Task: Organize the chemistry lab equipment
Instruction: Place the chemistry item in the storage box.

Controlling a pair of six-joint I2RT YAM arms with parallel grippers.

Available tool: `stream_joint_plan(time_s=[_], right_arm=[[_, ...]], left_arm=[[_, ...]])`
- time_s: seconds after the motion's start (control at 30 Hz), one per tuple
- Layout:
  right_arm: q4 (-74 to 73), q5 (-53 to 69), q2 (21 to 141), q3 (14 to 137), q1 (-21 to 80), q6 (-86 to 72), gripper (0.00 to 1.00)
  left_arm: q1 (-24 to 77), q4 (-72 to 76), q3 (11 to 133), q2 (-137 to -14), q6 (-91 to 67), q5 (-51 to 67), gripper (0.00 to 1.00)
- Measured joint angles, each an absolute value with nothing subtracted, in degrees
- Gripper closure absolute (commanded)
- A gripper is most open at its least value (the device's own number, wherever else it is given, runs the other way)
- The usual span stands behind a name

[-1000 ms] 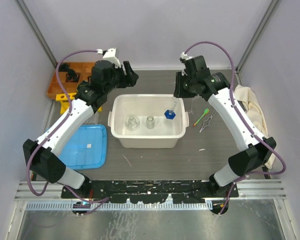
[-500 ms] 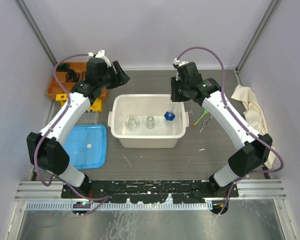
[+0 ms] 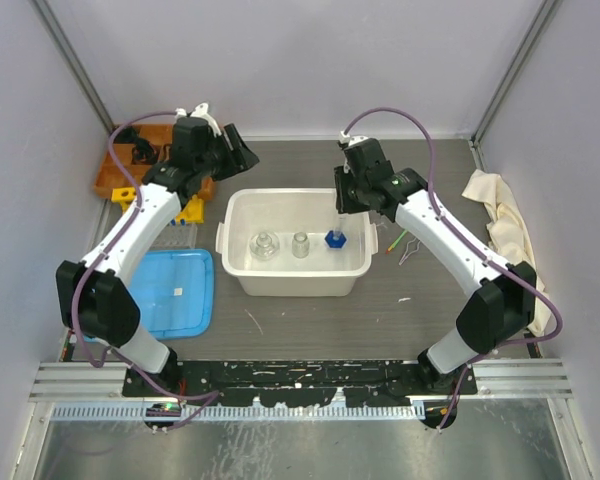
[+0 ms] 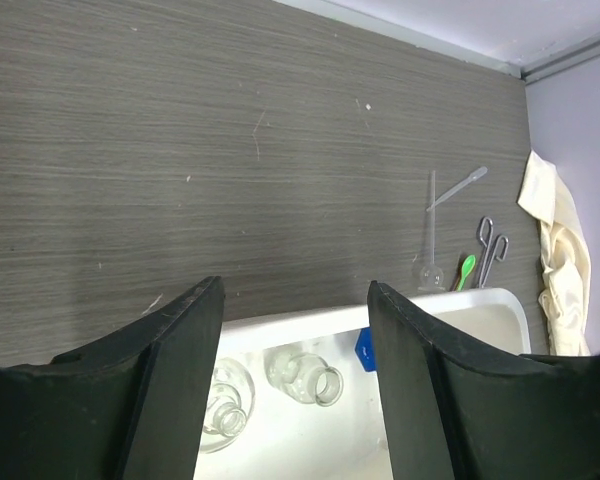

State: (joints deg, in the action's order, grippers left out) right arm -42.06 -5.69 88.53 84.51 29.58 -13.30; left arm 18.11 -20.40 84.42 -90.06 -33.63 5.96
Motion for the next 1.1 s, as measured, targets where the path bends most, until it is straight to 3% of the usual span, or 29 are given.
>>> stream_joint_plan(time_s=[1.1], right_arm=[[-36.25, -6.15, 92.31, 80.75, 30.46, -13.21, 0.76]], left_arm=[[16.36, -19.92, 82.37, -92.58, -34.09, 8.91, 0.38]])
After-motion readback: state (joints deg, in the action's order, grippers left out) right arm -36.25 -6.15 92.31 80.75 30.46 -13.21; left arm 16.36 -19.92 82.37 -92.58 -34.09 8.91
